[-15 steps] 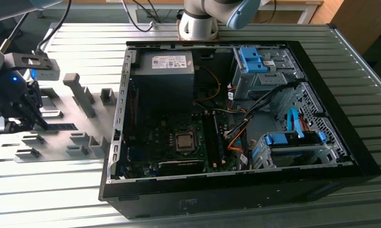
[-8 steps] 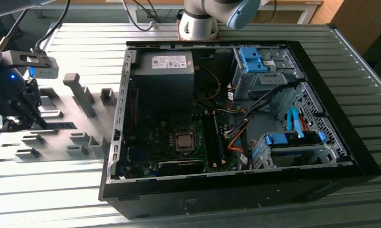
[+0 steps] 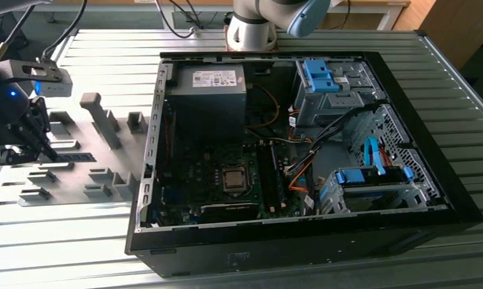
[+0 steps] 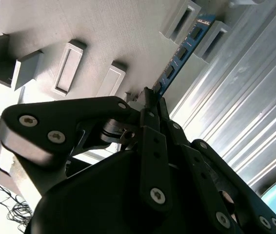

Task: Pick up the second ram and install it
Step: 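Pick up the second ram and move it above second insertion slot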

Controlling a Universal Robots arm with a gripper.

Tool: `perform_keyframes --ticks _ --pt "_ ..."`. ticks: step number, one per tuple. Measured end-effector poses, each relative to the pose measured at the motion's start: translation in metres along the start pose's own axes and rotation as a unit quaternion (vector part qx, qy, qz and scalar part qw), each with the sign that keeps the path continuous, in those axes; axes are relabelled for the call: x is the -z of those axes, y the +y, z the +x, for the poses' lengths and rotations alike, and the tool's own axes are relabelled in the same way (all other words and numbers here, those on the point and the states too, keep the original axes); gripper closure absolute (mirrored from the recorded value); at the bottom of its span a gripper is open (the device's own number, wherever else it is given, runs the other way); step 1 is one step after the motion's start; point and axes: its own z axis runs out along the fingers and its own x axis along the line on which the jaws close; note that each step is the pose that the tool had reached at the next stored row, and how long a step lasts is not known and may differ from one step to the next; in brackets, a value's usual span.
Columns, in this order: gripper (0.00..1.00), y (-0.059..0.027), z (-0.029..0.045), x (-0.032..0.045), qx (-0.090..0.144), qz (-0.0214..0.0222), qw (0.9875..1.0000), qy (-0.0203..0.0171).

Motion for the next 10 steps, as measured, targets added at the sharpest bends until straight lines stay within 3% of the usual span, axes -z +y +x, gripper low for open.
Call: perform_keyframes --ticks 10 --pt "0.86 0.0 -0.0001 0.0072 0.0 0.0 1.0 0.0"
